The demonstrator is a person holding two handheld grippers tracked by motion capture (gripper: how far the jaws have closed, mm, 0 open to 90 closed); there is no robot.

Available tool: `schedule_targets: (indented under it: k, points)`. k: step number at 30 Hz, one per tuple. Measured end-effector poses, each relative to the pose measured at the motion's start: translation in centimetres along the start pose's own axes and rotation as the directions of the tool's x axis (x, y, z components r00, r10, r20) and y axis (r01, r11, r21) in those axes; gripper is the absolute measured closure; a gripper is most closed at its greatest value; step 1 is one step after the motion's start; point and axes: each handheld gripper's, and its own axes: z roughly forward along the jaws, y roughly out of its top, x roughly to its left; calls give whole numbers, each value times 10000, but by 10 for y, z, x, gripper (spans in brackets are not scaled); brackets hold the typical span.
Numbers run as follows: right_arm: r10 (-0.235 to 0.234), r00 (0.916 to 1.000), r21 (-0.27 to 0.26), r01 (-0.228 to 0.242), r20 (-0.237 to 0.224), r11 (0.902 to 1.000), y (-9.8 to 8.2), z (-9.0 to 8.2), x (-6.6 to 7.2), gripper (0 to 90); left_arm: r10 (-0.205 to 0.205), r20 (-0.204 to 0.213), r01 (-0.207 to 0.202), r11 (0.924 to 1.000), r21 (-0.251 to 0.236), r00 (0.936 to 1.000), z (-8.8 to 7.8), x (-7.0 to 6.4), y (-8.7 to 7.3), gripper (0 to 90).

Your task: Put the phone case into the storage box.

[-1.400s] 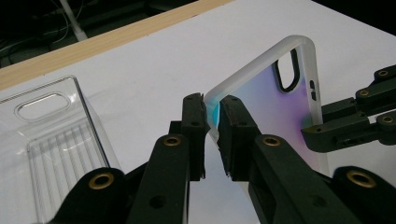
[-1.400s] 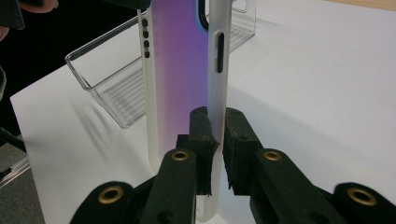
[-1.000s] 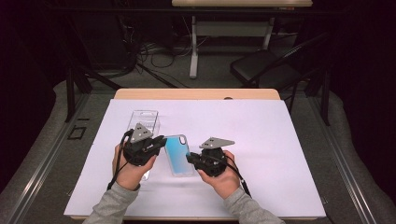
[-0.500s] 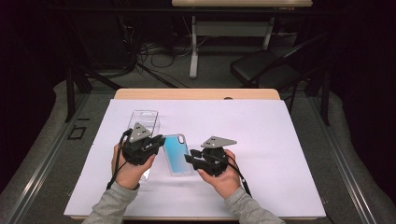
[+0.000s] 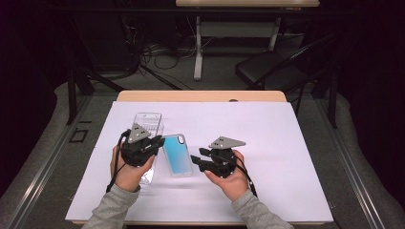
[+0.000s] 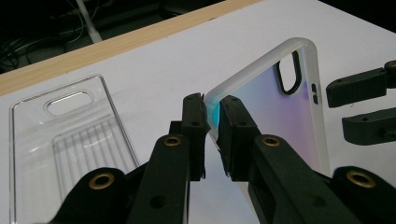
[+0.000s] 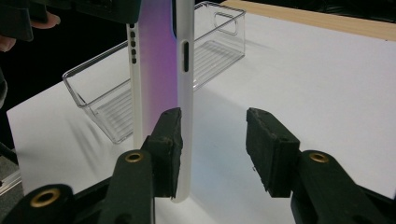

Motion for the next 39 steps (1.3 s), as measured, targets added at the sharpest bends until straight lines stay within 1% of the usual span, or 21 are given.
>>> schedule_targets:
  k: [2,7,8,10,12,15,18,20,22,26,28,29,31,34,39]
  points:
    - [61,10000,-49,-61,-4,10000,0,0,-1,548,-34,-21,34,10000,-33,10000,-1,2,0,815]
    - [-21,10000,27,21,-3,10000,1,0,-3,519,-56,-56,56,9999,-104,10000,-4,5,1,815]
    - [-28,10000,29,29,-20,10000,1,0,-4,514,-114,-76,113,9998,-145,9999,-4,5,1,815]
    - [-37,10000,11,37,-16,10000,2,0,-4,513,-90,-58,89,9998,-155,9999,-4,6,1,816]
    - [-213,9998,52,213,-43,9998,3,-1,-5,515,-76,-80,75,9998,-178,9999,-5,7,1,815]
    - [-244,9996,187,247,-151,9995,5,-1,-4,520,-57,-91,55,9998,-211,9999,-5,8,1,816]
    - [-325,9994,161,327,-142,9993,5,-1,-4,521,8,-110,-11,9997,-228,9999,-6,10,1,815]
    - [-319,9994,272,323,-139,9991,5,-2,-4,528,32,-115,-35,9997,-256,9999,-6,10,1,816]
    - [-318,9994,262,321,-129,9991,5,-2,-4,523,45,-108,-48,9997,-252,9999,-6,11,1,816]
    - [-306,9993,252,311,-195,9992,6,-4,-6,502,77,-117,-81,9996,-275,9999,-7,11,1,816]
    - [-388,9992,301,392,-135,9988,6,-4,-6,473,55,-79,-58,9995,-308,10000,-7,12,1,816]
    - [-425,9991,324,426,-53,9986,6,-4,-7,470,71,-88,-74,9995,-307,9999,-7,12,1,816]
    - [-446,9990,418,448,-57,9981,7,-4,-9,467,107,-95,-110,9994,-325,9999,-7,12,1,816]
    - [-582,9983,233,582,11,9980,7,-5,-11,445,128,-102,-131,9994,-324,9999,-8,13,1,816]
    - [-519,9986,299,516,89,9982,8,-5,-17,408,162,-85,-165,9992,-364,9998,-8,14,1,816]
